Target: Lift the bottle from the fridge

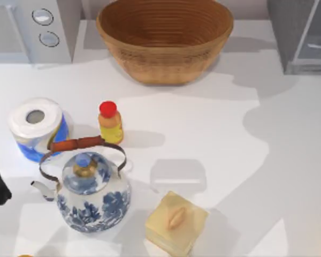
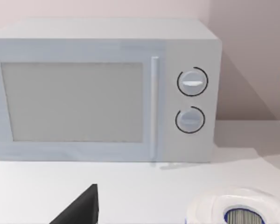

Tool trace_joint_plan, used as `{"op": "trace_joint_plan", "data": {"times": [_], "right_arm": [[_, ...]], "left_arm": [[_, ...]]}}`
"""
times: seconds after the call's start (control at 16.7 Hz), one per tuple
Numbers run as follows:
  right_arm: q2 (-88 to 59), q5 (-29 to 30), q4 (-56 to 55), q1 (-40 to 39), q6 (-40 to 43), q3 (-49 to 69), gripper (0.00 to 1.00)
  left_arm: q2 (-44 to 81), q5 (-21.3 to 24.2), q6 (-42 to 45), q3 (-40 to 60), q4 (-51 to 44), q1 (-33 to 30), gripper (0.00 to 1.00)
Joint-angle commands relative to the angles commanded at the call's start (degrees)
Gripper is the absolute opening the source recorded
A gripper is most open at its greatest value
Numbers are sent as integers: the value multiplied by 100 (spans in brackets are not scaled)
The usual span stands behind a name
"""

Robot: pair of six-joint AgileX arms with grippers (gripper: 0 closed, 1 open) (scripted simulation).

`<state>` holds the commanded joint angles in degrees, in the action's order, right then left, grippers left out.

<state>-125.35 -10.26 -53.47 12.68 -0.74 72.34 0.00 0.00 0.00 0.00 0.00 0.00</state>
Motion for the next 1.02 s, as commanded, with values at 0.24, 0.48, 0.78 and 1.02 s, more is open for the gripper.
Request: {"op": "trace_joint_plan", "data": {"times": [0.24, 0.48, 0.78, 1.02], "right_arm": [[597, -117, -420, 120, -3, -1129, 0], [1235, -261, -881, 228, -11, -2246, 0], [1403, -301, -1020, 257, -14, -2465, 0], [1539, -272, -927, 200, -16, -2498, 0]], "left_arm": [[0, 0, 0, 0, 0, 0, 100], [0, 0, 0, 0, 0, 0, 100], [0, 0, 0, 0, 0, 0, 100], [0, 0, 0, 0, 0, 0, 100]]}}
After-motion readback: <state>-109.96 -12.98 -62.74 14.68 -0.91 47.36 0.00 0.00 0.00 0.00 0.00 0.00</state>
